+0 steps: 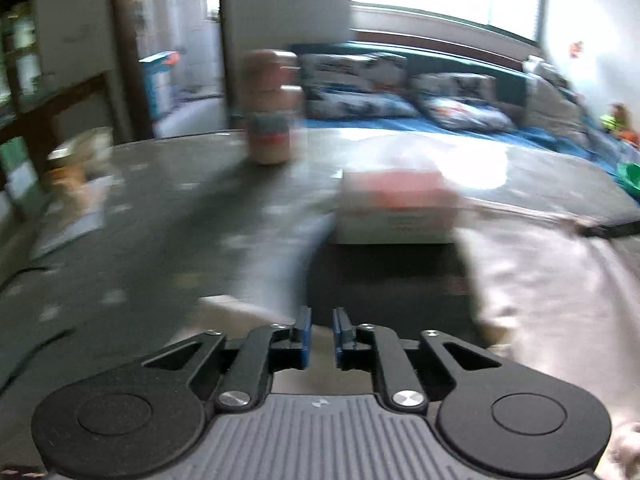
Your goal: Fold clothes
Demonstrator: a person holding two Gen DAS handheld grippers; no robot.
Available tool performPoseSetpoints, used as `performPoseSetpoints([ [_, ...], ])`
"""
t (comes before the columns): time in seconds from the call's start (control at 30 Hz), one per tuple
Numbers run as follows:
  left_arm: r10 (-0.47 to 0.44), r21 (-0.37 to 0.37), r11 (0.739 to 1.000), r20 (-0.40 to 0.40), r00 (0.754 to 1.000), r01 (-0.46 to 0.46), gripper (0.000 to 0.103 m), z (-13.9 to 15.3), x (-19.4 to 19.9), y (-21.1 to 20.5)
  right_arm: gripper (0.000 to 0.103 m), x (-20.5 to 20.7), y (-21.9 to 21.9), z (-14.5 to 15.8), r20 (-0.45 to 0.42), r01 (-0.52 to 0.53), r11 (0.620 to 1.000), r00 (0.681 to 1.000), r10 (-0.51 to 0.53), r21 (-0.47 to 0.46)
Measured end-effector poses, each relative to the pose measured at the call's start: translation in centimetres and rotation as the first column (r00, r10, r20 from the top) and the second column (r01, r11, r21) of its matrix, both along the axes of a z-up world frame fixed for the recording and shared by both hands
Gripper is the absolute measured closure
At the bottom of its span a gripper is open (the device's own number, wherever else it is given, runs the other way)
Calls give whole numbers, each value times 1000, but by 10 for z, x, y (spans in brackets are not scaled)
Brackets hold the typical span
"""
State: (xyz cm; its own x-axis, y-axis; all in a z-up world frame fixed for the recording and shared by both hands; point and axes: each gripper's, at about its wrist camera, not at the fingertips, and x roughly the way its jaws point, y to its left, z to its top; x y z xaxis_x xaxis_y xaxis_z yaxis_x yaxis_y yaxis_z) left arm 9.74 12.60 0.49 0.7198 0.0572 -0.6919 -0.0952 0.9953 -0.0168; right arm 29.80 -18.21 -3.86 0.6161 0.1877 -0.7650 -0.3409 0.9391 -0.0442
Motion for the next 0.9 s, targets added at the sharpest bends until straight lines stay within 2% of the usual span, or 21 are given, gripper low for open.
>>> performPoseSetpoints([
  [0.2,-187,-43,982,2,982,186,88,-4,40,-69,49,-15,-4,16,7,2,1000,1000,-3,23],
  [0.33,-246,-71,967,-6,969,245,88,-12,74,-97,48,-32,-17,22,-1,1,1000,1000,-1,-3],
  [0.43,-271,-72,960,-5,963,270,88,-16,100,-110,48,-31,-32,17,-17,23,1000,1000,-23,15],
  [0.5,-267,-79,961,-11,964,265,88,-20,115,-114,48,-27,-40,14,-33,39,999,999,-38,34],
  [0.6,-249,-32,968,-6,969,248,88,-24,132,-113,48,-23,-45,13,-37,47,998,998,-45,50],
  [0.77,-139,-44,990,-29,990,137,89,-30,154,-88,48,-16,-37,13,-21,24,999,1000,-23,40],
  [0.9,-57,-18,998,-36,998,57,89,-35,162,-63,48,-10,-33,13,-10,15,999,1000,-15,37],
])
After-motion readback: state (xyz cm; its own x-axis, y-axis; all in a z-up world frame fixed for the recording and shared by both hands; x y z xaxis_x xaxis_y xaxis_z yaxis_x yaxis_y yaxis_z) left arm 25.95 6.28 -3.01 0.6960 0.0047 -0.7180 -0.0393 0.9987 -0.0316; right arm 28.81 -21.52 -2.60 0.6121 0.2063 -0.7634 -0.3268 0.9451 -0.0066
